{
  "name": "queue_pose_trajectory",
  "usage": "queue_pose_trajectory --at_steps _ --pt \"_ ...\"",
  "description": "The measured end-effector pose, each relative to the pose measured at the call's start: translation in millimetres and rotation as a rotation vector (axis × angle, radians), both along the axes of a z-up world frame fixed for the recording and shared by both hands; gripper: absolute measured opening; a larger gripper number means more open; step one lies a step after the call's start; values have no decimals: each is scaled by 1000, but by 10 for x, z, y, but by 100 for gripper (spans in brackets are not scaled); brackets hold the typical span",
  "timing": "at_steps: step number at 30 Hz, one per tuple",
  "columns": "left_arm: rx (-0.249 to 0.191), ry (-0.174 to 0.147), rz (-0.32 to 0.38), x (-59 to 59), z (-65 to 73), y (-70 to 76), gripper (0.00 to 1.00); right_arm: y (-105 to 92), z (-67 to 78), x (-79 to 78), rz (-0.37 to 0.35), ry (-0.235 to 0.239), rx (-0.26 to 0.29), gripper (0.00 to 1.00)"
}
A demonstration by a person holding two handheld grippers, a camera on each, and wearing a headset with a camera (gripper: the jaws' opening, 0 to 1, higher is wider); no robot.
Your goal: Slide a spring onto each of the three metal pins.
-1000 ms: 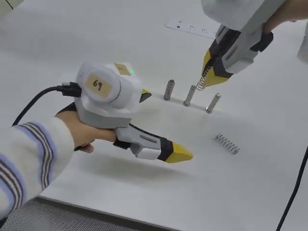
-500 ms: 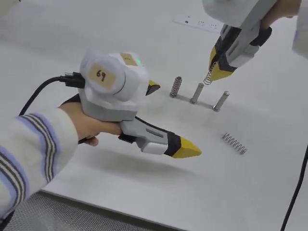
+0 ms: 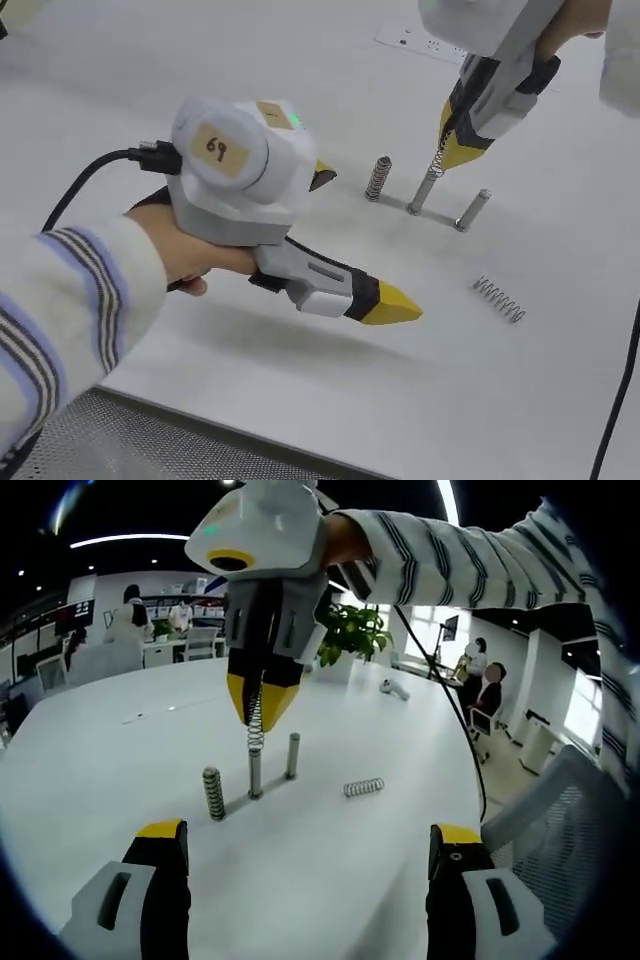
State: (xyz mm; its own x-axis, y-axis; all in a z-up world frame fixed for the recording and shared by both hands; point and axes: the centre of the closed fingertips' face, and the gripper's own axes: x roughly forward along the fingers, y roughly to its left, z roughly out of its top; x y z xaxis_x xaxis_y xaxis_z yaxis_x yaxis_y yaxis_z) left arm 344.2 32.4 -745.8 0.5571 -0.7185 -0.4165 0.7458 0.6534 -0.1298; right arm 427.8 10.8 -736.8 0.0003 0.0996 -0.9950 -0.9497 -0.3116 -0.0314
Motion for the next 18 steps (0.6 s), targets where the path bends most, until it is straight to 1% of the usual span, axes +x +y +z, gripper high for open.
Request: queue_pose_trajectory --at_steps 2,5,7,9,11,17,18 --pt "0 2 6 3 -3 14 98 -4 -21 -8 -6 8 -4 8" --pt "-4 3 10 2 -1 24 97 16 -15 2 -8 7 1 8" --pt "-2 7 8 -5 -10 24 98 16 -10 -37 -11 17 3 8" --pt "3 9 5 -12 -20 21 97 21 -17 -38 -9 20 0 8" --pt "4 14 1 -23 -31 13 97 7 -42 -37 5 10 -13 8" --pt "8 21 -5 -46 -52 0 97 10 -121 -14 3 13 -25 8" --pt "9 22 -5 -50 -55 1 97 15 -171 13 -2 15 -30 8"
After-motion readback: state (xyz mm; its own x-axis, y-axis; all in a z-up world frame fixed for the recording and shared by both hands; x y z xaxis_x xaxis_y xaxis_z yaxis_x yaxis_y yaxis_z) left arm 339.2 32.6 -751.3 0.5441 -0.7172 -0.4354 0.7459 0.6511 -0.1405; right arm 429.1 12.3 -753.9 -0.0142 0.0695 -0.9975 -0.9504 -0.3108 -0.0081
